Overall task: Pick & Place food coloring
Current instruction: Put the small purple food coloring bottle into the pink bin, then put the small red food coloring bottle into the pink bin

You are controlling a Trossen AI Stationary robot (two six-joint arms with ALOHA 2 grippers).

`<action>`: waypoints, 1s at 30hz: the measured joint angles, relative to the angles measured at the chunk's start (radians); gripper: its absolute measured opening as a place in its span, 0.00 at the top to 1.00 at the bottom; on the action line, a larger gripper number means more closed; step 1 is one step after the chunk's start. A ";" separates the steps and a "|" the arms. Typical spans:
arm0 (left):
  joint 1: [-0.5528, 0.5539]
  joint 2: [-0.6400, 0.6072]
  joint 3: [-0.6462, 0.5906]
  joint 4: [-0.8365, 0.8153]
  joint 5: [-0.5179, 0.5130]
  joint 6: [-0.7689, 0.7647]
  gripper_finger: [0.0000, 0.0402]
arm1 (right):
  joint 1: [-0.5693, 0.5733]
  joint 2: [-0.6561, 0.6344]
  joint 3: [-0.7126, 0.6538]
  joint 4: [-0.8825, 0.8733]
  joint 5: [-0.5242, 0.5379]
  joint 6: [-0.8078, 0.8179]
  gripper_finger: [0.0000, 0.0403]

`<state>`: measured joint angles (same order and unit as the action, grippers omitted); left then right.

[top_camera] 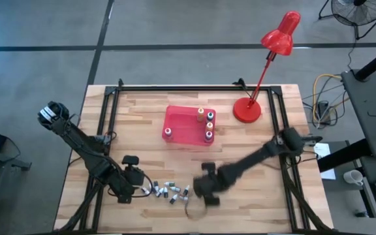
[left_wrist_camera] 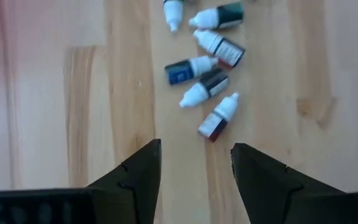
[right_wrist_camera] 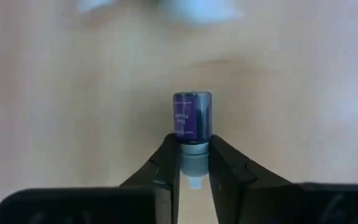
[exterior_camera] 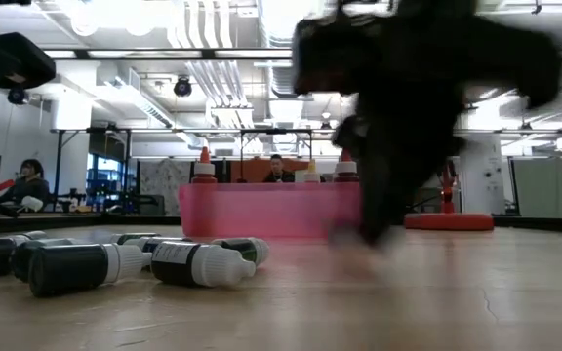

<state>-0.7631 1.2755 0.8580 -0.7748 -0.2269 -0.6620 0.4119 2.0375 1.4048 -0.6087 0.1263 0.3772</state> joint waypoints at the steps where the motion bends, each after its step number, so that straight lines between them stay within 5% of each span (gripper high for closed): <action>1: 0.000 0.000 -0.002 -0.011 0.000 -0.012 0.58 | -0.026 -0.033 -0.001 -0.012 0.025 -0.003 0.89; 9: 0.000 0.000 -0.068 0.009 -0.002 -0.142 0.58 | -0.290 -0.314 -0.014 -0.016 0.207 -0.090 0.86; 16: 0.000 0.000 -0.132 0.119 -0.002 -0.207 0.58 | -0.480 -0.369 -0.013 -0.023 -0.101 -0.042 0.53; 22: 0.000 0.000 -0.178 0.338 0.003 -0.104 0.58 | -0.504 -0.387 -0.007 -0.029 -0.120 0.000 0.37; 30: 0.000 0.000 -0.214 0.377 0.031 0.030 0.58 | -0.438 -0.384 -0.018 -0.086 -0.056 -0.034 0.34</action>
<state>-0.7631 1.2751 0.6439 -0.3978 -0.1959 -0.6317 -0.0258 1.6531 1.3865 -0.6948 0.0703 0.3435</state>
